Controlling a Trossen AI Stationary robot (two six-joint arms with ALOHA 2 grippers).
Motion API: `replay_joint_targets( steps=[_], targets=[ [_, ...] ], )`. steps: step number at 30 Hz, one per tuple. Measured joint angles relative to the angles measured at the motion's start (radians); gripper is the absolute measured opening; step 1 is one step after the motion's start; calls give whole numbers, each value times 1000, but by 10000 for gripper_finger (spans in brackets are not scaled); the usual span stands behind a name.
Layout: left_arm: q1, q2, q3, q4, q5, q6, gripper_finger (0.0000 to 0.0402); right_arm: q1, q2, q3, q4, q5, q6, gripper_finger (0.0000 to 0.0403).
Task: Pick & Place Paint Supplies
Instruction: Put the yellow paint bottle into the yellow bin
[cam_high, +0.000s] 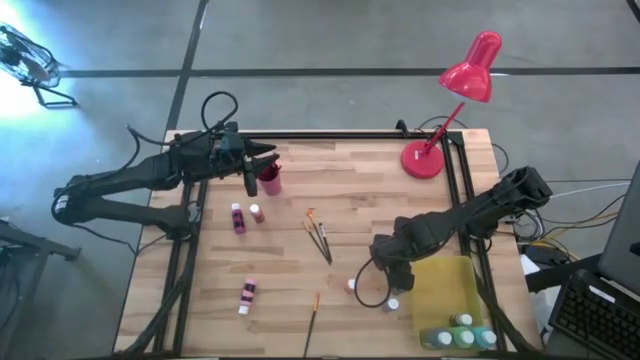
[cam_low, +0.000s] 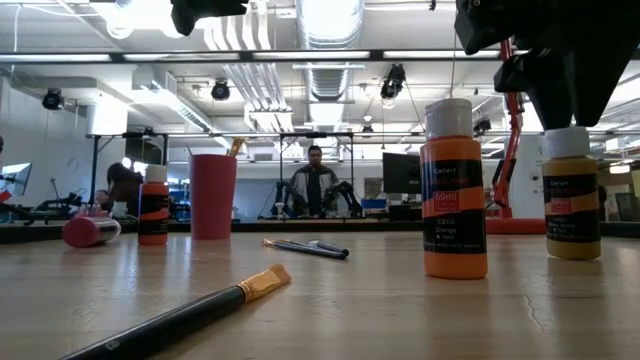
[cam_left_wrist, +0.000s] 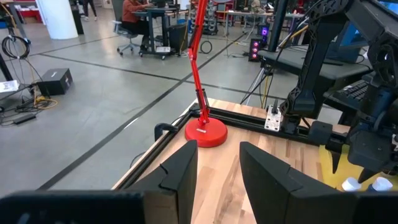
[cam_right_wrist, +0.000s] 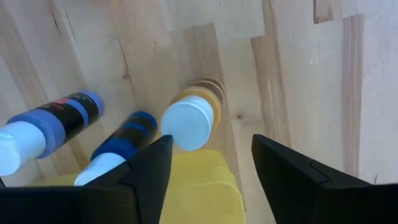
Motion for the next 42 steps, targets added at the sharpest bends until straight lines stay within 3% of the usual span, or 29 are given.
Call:
replay_joint_targets(
  steps=[19,42],
  targets=[
    [0,0,0,0,0,0,126,-3,-28,-3,-58,65,-12,195],
    [0,0,0,-1,0,0,126,-2,-63,-6,24,37,10,235]
  ],
)
